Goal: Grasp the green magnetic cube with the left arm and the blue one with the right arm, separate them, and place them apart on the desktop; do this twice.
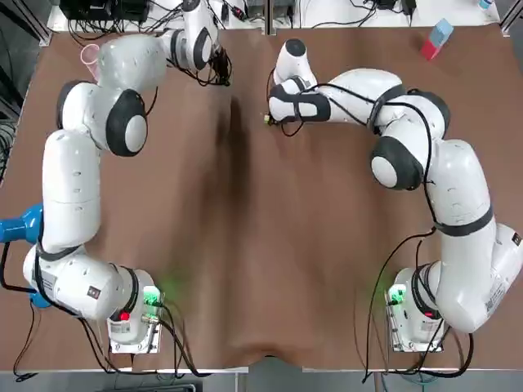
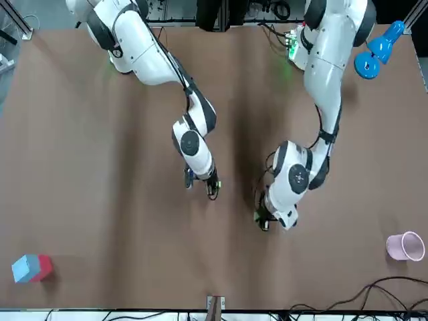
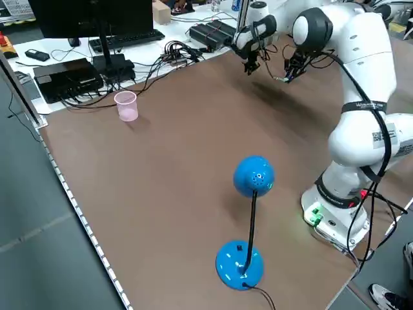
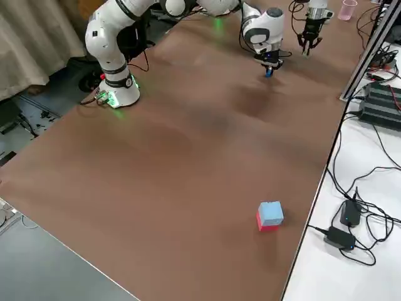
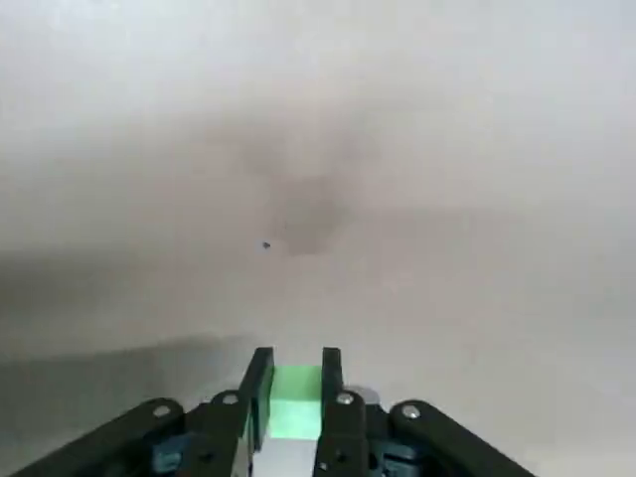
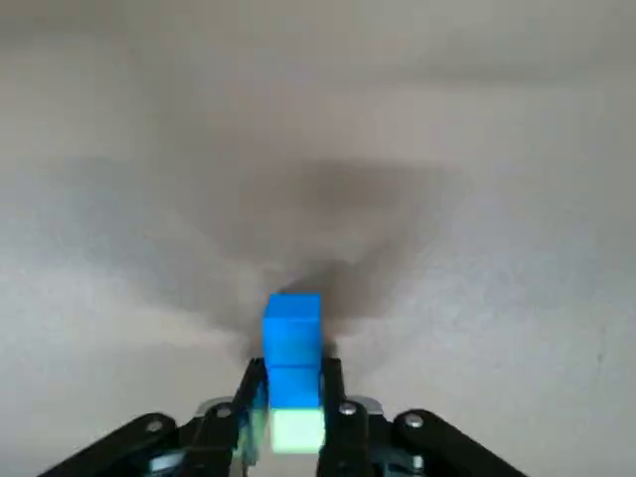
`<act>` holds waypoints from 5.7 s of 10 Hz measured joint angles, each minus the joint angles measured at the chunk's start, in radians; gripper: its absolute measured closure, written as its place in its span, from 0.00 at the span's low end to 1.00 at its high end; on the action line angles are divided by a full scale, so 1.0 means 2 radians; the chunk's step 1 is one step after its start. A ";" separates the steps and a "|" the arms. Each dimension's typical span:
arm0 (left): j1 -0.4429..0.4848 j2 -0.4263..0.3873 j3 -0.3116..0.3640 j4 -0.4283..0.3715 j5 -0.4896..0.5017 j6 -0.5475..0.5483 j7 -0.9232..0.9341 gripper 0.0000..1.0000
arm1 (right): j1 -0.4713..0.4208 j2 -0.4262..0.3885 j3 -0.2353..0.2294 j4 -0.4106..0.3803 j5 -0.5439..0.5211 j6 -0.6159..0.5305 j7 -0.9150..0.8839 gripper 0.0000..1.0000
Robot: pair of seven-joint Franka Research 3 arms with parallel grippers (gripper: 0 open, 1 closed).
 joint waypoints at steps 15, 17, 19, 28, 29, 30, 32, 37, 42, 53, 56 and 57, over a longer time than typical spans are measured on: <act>-0.092 -0.029 -0.008 -0.057 -0.001 -0.060 -0.144 0.00 | 0.001 -0.012 -0.029 -0.024 0.000 -0.012 0.000 0.43; -0.104 -0.030 -0.009 -0.062 -0.001 -0.058 -0.154 0.02 | 0.001 -0.015 -0.028 -0.028 0.001 -0.012 0.000 0.43; -0.114 -0.031 -0.009 -0.062 -0.001 -0.029 -0.164 0.04 | 0.004 -0.017 -0.026 -0.028 0.011 -0.010 0.000 0.43; -0.133 -0.011 -0.009 -0.069 -0.008 0.039 -0.183 0.22 | 0.011 -0.017 -0.026 -0.031 0.014 0.007 0.000 0.77; -0.133 -0.008 -0.009 -0.069 -0.008 0.042 -0.183 0.24 | 0.011 -0.017 -0.026 -0.031 0.014 0.007 0.000 0.77; -0.135 -0.006 -0.009 -0.069 -0.008 0.047 -0.183 0.24 | 0.011 -0.017 -0.026 -0.031 0.014 0.007 0.000 0.77; -0.135 -0.002 -0.008 -0.069 -0.008 0.054 -0.183 0.24 | 0.011 -0.017 -0.026 -0.031 0.014 0.007 0.000 0.77; -0.135 0.000 -0.008 -0.069 -0.008 0.055 -0.183 0.45 | 0.011 -0.017 -0.026 -0.031 0.014 0.007 0.000 0.77; -0.134 0.000 -0.006 -0.067 -0.008 0.056 -0.183 0.75 | 0.011 -0.017 -0.026 -0.031 0.014 0.007 0.000 0.77; -0.091 -0.059 0.000 -0.062 0.004 -0.106 -0.033 0.77 | 0.011 -0.017 -0.027 -0.030 0.014 0.007 0.000 0.63; -0.082 -0.113 -0.002 -0.113 0.021 -0.207 0.005 0.77 | 0.011 -0.024 -0.027 -0.025 0.014 0.008 0.000 0.20; -0.085 -0.135 -0.009 -0.155 0.028 -0.214 0.007 0.77 | 0.011 -0.032 -0.028 -0.025 0.014 0.005 0.000 0.14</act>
